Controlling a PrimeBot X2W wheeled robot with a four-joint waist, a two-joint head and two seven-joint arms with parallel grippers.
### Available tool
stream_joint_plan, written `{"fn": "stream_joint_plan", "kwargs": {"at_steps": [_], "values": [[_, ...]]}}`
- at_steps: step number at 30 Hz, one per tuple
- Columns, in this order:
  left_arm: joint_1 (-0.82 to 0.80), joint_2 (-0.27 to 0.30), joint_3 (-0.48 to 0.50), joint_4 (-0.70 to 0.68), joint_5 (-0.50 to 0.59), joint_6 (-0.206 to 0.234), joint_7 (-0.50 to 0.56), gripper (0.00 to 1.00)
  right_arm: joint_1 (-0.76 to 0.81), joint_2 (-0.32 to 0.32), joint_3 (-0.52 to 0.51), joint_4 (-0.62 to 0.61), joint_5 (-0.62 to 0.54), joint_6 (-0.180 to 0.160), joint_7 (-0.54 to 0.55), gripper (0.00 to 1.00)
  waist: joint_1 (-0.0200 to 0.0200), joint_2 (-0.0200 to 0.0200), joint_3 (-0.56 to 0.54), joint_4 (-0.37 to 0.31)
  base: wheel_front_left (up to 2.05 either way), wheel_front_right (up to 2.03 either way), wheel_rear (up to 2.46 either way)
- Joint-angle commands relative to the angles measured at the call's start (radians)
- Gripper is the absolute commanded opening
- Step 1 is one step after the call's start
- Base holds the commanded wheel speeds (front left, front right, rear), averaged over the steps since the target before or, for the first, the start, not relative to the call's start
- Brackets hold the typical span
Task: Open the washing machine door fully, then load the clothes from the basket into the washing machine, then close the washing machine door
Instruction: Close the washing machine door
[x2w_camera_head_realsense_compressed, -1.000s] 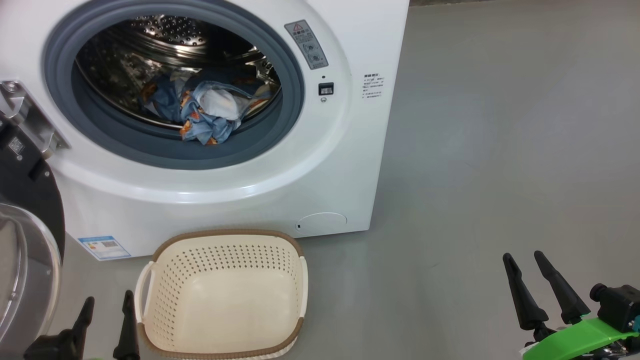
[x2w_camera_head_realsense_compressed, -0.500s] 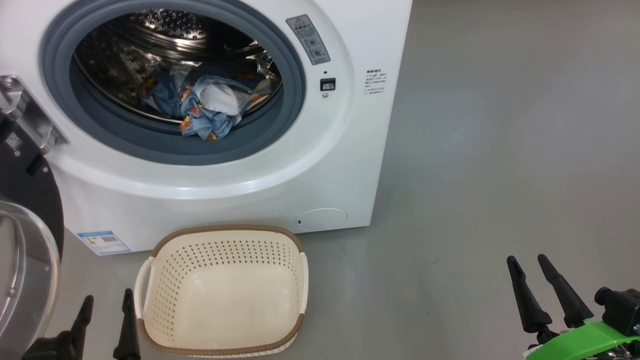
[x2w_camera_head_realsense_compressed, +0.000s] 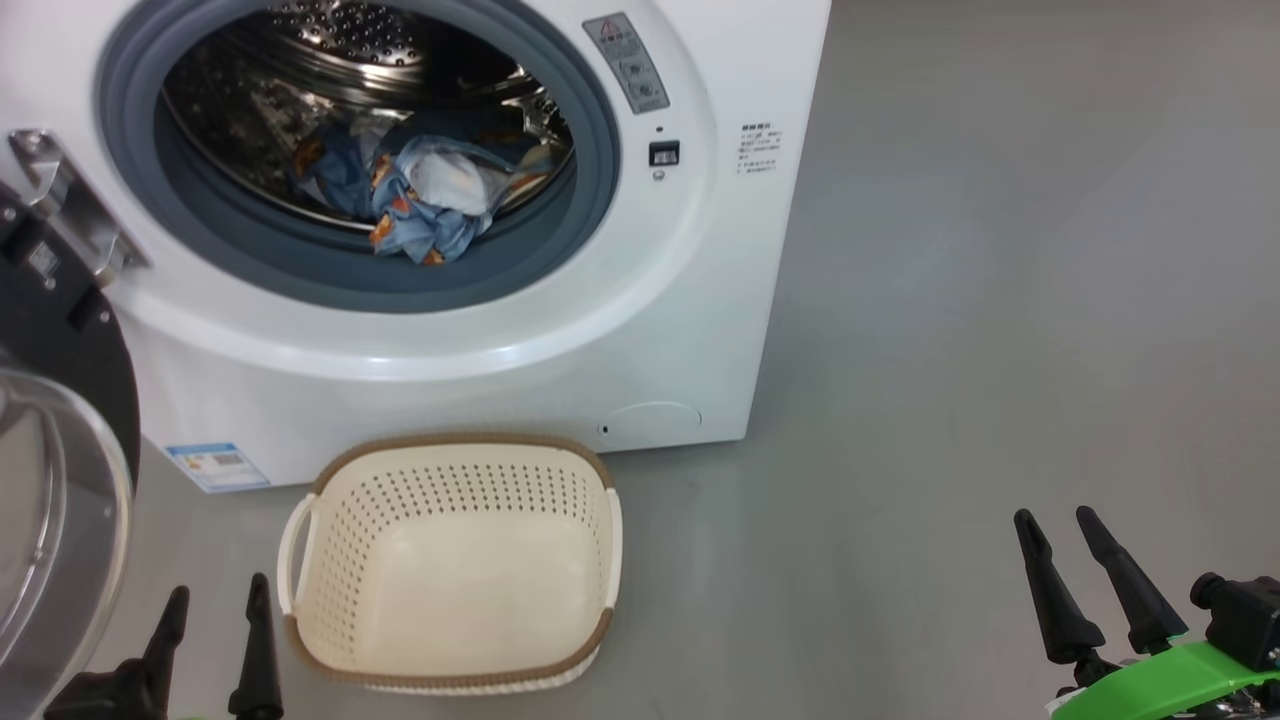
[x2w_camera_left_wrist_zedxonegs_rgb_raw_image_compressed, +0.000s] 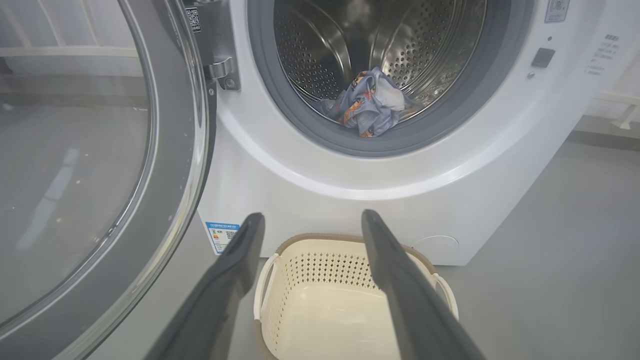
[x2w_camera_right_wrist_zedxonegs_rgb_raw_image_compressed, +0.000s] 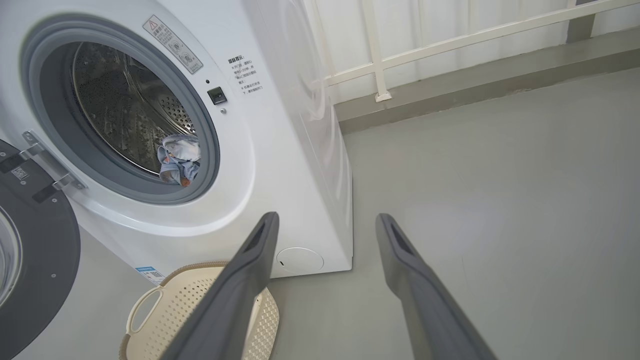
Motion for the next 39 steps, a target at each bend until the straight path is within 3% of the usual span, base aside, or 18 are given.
{"fn": "stream_joint_plan", "kwargs": {"at_steps": [1,11,25,30,39], "values": [[-0.011,0.015,0.028,-0.028,-0.007,-0.002,-0.006,1.00,-0.001,-0.021,0.015,-0.026,-0.003,0.002,-0.005,1.00,0.0000,-0.0001,0.000,0.001,-1.34,1.34,0.00],[-0.007,0.025,0.012,-0.049,-0.021,-0.002,-0.006,1.00,-0.001,-0.018,0.013,-0.030,-0.005,0.002,-0.005,1.00,0.0000,-0.0001,0.008,0.005,-1.12,1.11,0.00],[-0.017,0.024,0.003,-0.047,-0.034,-0.002,-0.006,1.00,-0.008,-0.018,0.012,-0.030,-0.007,0.002,-0.005,1.00,0.0000,-0.0001,0.014,0.031,-0.06,0.06,0.00],[-0.018,0.015,0.009,-0.051,-0.039,-0.002,-0.006,1.00,-0.019,-0.023,0.023,-0.035,-0.008,0.002,-0.005,1.00,0.0000,-0.0001,0.018,0.081,0.00,0.00,0.00],[0.004,-0.005,0.025,-0.071,-0.054,-0.002,-0.006,1.00,-0.061,-0.046,0.083,-0.037,-0.005,0.002,-0.005,1.00,0.0000,-0.0001,0.028,0.255,0.00,0.00,0.00]]}}
